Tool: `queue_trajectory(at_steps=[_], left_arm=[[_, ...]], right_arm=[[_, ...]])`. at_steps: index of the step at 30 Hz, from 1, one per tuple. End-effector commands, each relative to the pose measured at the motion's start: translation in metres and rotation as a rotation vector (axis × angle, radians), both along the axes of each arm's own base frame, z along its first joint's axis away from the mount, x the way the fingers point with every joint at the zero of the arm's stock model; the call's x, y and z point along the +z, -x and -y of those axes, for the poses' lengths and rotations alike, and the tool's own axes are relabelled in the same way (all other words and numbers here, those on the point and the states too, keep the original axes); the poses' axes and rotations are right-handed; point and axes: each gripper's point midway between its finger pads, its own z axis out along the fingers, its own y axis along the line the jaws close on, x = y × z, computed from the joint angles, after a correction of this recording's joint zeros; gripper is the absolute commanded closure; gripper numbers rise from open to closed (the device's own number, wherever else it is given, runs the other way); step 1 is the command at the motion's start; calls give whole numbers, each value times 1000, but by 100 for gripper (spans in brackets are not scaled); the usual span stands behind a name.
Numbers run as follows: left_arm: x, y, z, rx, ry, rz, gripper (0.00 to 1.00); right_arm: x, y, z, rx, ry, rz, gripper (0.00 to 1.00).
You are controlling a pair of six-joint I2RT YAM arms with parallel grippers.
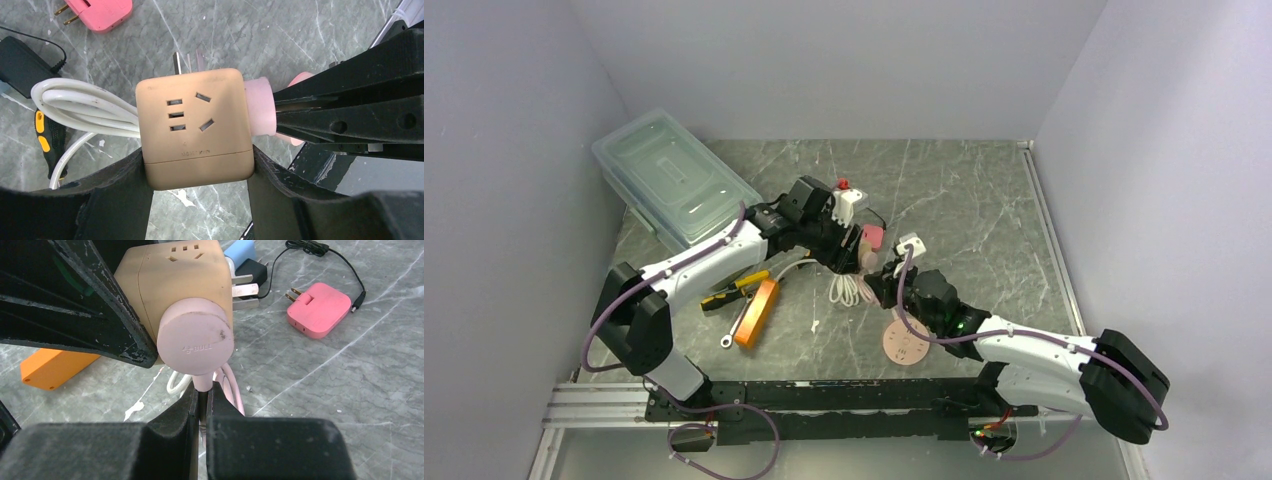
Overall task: Pull the plug off the socket
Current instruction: Remove the plug from the socket.
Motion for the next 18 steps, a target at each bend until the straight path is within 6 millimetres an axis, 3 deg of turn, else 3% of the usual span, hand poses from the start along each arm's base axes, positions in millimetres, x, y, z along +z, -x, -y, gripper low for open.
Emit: queue_trajectory(at_steps=[1,6,12,18], left_arm=[[-2,-47,-50,161,-211,184,100],[7,-38,-37,126,-103,132,100],[44,-21,-13,26,180,25,100],[67,-9,-7,-38,293,17,100]], right_arm=[[48,-10,0,-30,-129,118,100],[42,-12,0,-40,-117,104,100],[23,-19,-7,-55,-67,45,100],[1,-28,-20,-60,-9,-31,100]])
